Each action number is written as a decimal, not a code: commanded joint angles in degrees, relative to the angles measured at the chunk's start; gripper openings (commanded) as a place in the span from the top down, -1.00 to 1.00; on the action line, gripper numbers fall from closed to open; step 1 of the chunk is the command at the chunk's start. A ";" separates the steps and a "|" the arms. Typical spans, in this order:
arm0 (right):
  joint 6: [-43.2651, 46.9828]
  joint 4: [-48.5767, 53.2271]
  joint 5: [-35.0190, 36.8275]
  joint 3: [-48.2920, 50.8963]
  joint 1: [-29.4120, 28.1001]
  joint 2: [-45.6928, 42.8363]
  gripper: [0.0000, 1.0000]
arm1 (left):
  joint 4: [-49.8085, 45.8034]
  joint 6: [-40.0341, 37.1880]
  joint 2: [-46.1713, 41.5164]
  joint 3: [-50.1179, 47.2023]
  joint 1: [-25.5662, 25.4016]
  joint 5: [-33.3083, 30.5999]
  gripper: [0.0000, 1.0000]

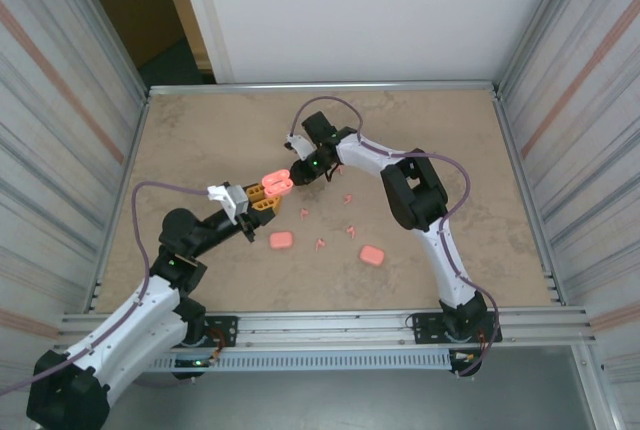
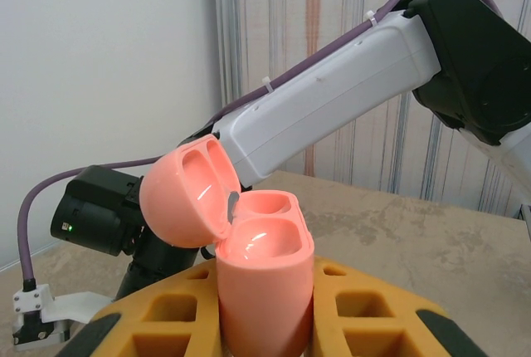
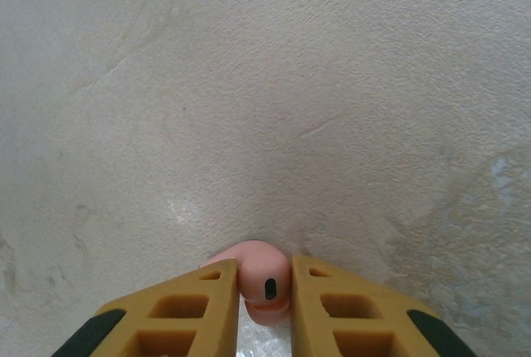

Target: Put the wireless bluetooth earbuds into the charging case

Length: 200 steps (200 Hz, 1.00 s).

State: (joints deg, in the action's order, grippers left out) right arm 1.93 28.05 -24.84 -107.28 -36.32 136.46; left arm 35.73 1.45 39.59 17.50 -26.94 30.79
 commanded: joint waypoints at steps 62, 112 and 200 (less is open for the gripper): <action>-2.78 -9.54 1.74 15.69 0.82 -13.84 0.69 | 0.05 -0.37 -0.34 0.52 0.40 -0.32 1.00; -3.30 -16.41 6.11 28.68 1.89 -27.52 0.69 | 0.34 -0.11 0.81 0.33 0.40 -0.99 1.00; 0.05 -21.30 13.54 40.98 0.13 -49.47 0.69 | 3.86 0.86 8.02 0.72 0.42 -1.80 1.00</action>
State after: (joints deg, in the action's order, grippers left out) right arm -0.12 9.02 -14.52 -67.96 -34.92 92.44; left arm 36.29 1.54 46.11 17.50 -26.94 29.89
